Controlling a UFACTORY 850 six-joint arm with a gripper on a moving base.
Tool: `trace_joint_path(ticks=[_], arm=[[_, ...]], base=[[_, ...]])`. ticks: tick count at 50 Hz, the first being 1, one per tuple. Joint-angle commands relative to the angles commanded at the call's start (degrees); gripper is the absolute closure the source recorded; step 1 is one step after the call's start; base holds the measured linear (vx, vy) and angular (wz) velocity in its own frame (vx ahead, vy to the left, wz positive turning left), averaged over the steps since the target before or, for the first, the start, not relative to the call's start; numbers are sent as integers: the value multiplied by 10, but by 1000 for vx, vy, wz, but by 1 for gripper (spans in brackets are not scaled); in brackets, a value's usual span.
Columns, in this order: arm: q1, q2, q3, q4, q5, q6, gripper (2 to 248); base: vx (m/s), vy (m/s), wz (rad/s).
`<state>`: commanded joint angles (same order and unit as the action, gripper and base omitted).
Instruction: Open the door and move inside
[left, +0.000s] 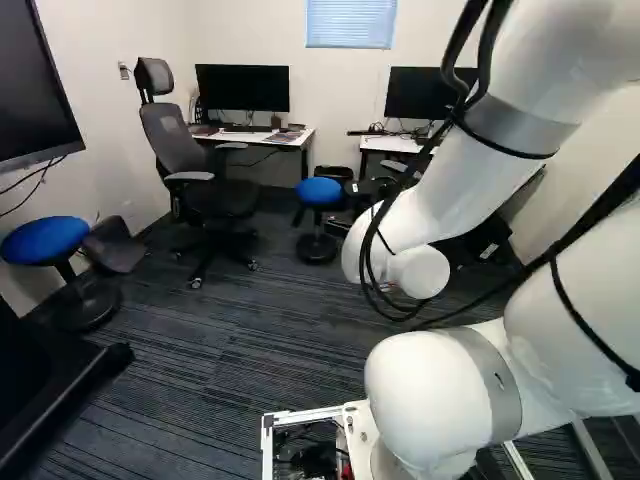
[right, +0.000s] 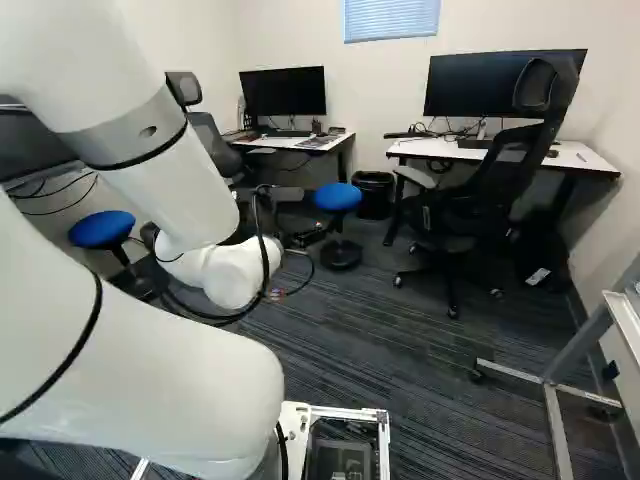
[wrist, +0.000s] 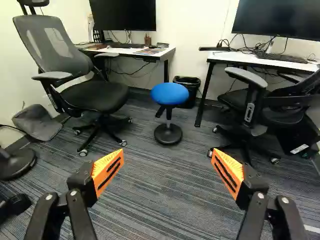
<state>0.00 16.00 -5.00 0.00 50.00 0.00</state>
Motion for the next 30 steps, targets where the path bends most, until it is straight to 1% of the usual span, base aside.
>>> trace_joint_path(ticks=[30], arm=[[0, 0, 0, 0, 0, 0, 3]], base=[[-4, 0, 0]])
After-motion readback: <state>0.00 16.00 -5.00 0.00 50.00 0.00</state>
